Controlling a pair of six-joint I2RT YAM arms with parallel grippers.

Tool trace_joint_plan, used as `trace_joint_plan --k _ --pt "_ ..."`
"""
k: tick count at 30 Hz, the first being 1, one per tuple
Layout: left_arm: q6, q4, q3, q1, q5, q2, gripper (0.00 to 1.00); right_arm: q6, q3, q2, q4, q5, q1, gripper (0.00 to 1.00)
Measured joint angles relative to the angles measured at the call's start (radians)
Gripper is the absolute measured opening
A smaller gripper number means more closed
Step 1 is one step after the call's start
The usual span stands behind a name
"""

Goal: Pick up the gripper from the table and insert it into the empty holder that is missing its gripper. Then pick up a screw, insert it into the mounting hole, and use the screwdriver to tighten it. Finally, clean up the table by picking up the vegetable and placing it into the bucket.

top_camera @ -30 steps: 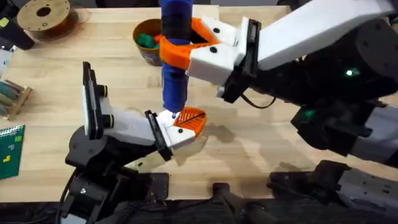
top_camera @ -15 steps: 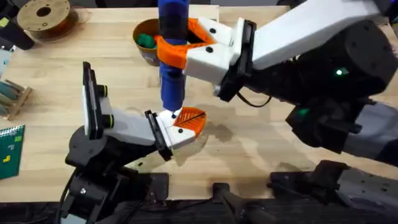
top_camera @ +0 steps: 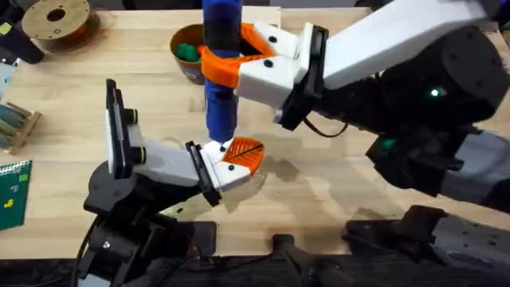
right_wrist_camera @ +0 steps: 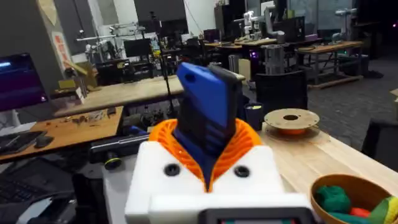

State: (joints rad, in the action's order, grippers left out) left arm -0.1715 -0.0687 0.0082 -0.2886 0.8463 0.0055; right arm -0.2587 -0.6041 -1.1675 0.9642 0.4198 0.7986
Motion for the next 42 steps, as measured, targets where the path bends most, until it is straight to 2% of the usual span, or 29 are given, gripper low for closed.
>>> trace_joint_plan --k 42 --pt "0.000 -0.001 0.000 0.000 0.001 0.000 0.010 -0.002 0.000 0.000 -0.022 -0.007 0.000 0.030"
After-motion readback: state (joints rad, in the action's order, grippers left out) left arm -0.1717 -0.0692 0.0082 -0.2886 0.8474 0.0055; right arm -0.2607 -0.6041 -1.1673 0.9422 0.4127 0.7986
